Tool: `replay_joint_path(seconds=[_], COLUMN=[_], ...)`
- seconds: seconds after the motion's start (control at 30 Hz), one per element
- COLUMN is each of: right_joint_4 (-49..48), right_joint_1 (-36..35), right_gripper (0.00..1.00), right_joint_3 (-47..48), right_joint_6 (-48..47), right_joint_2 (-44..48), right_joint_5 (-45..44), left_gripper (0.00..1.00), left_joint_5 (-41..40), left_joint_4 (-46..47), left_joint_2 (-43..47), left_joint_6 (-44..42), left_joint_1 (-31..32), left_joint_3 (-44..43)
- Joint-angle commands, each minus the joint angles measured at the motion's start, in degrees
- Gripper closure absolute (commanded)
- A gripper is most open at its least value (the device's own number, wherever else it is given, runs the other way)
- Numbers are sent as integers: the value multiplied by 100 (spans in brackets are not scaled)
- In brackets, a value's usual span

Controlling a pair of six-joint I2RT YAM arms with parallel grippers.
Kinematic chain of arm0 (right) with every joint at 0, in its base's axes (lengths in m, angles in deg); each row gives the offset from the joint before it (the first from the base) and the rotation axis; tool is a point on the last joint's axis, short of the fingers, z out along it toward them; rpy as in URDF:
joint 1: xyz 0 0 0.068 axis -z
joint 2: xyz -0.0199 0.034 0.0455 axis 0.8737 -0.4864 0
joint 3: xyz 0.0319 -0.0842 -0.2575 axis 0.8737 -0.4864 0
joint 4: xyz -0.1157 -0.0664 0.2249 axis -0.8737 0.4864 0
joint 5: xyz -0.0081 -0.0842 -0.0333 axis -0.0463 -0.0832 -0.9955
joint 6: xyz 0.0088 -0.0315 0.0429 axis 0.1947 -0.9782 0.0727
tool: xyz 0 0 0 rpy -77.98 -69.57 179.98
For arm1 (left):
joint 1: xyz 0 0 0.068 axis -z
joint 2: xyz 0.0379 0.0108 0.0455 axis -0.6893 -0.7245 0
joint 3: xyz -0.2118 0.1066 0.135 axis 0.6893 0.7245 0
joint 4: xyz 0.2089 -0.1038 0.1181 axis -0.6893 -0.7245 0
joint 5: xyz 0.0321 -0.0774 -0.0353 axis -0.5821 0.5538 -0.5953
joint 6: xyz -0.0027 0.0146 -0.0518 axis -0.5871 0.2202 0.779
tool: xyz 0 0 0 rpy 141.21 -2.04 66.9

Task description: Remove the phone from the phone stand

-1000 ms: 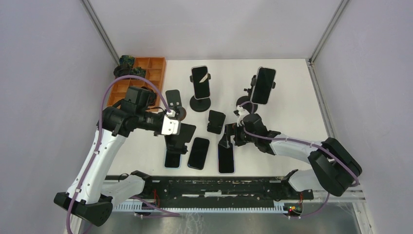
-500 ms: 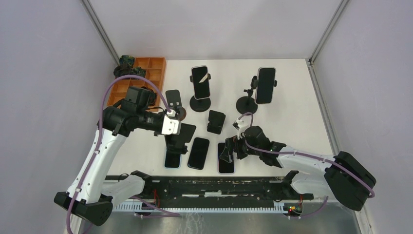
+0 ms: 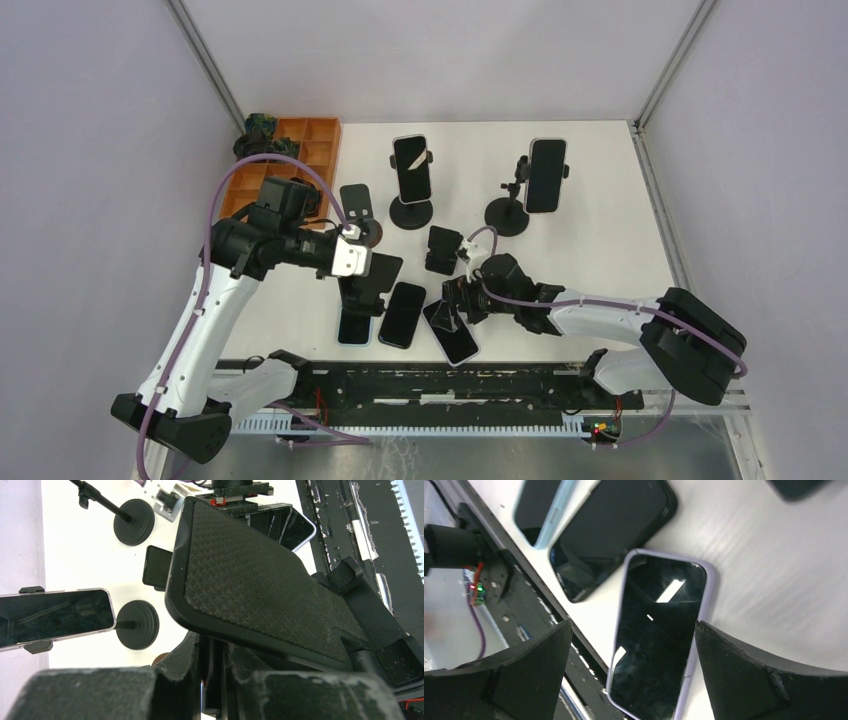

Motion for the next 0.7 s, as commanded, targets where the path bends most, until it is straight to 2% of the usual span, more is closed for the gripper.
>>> replay_joint_path(seconds=[0.0,0.1,0.17,0.27,0.37,0.53,0.67], right_joint_4=[474,820,590,-587,-1728,-3647,-4934], right_joint_1=[-8,49,49,56,19,-183,-403], right_gripper=[2,2,2,2,3,16,31], right_joint_3=[635,901,1032,1076,1063,890,890], right_joint_6=[-282,-413,-348,152,729,1522,2023], right_joint_2=[666,1205,1503,1754,1650,1124,555], right_joint_5=[-88,-16,306,1010,1286,1257,1291], left_gripper=[98,98,98,98,98,98,98], left_joint_5=[359,516,611,752,874,898,856], left_joint_4=[55,58,129,265,309,316,317], left_joint_2=[117,168,182,191,172,144,109], left_joint_6=[-104,-291,-338,-337,-357,-340,-353], left_joint_1=[32,32,27,31,32,32,31], left_joint_3=[-54,1,54,138,157,102,109])
